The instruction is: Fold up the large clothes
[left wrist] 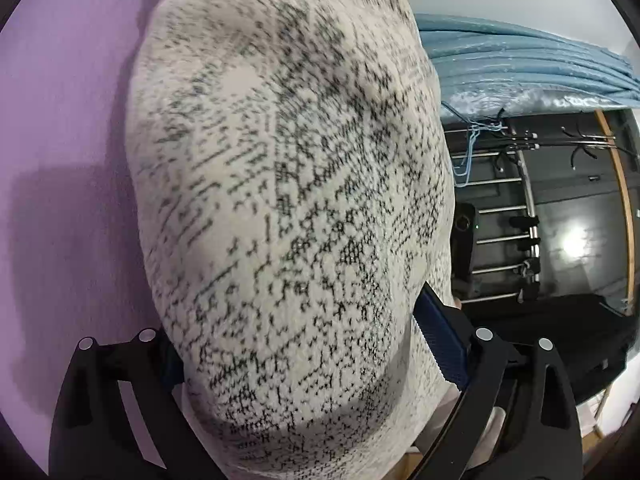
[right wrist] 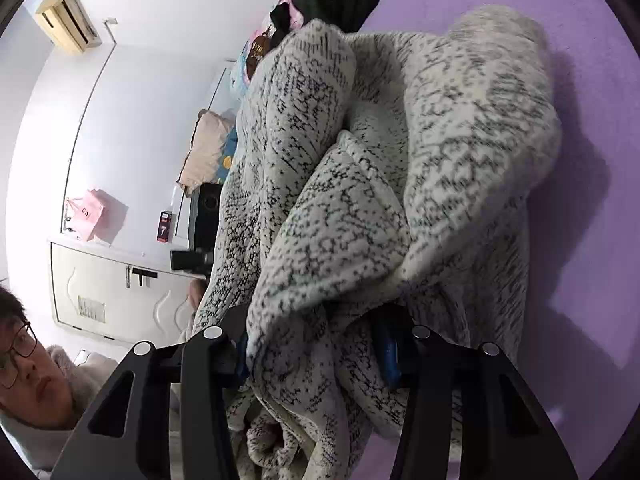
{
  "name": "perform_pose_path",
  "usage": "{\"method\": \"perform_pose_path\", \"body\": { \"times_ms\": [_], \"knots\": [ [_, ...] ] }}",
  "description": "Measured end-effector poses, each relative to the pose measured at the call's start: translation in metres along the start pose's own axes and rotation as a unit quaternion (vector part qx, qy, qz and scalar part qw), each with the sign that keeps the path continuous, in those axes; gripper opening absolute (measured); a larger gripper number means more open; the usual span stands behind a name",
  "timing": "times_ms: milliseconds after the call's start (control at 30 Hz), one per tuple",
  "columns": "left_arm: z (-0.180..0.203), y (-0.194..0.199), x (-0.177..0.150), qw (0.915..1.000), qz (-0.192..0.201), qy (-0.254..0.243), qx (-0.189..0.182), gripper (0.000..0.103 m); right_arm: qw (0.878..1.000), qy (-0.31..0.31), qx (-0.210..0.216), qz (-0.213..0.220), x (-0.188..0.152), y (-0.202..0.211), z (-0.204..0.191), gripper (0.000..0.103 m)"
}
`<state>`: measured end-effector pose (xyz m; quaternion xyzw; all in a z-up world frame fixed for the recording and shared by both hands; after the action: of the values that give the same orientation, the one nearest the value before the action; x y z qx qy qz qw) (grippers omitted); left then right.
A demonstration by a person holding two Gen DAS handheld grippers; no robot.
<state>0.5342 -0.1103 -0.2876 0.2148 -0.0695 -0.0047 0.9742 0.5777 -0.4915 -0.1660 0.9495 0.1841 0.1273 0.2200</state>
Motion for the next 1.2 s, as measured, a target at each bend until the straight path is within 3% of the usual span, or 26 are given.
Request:
{"method": "perform_pose_path", "body": {
  "times_ms": [200,467,567,733,933,1200],
  "knots": [
    [0.026,0.011,-0.028,0.9997,-0.004,-0.02,0.013,0.089,1.0,0.007,0.018,0.021,-0.018,0.0,-0.021,0.046],
    [0.088,-0.013,-0.058,0.9972,-0.024,-0.063,0.033,0.089,0.998,-0.001,0.014,0.062,-0.046,0.042,-0.031,0.046],
    [0.109,-0.024,-0.069,0.9965,-0.033,-0.07,0.032,0.089,0.998,0.0,0.005,0.068,-0.024,0.03,-0.045,0.046],
    [0.132,-0.025,-0.089,0.9964,-0.041,-0.065,0.038,0.089,0.997,0.006,0.003,0.072,-0.029,0.029,-0.074,0.046],
    [0.168,0.002,-0.127,0.9959,-0.032,-0.063,0.057,0.089,0.997,0.032,0.013,0.068,-0.024,0.015,-0.111,0.046],
    [0.208,0.078,-0.189,0.9936,0.011,-0.063,0.094,0.089,0.994,0.087,0.042,0.059,-0.002,-0.049,-0.171,0.046]
  ]
}}
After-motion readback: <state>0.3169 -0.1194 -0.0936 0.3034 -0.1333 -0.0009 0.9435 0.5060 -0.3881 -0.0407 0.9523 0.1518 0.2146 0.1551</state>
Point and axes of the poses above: each gripper's, at about its wrist camera, not at the fingertips, and y roughly against the way its jaws point, z to its right, x to its top, the point moved 9 cm from there along -y, roughly the way its jaws point, and after that the axes turned 11 degrees about -z, right-handed, at the moved point
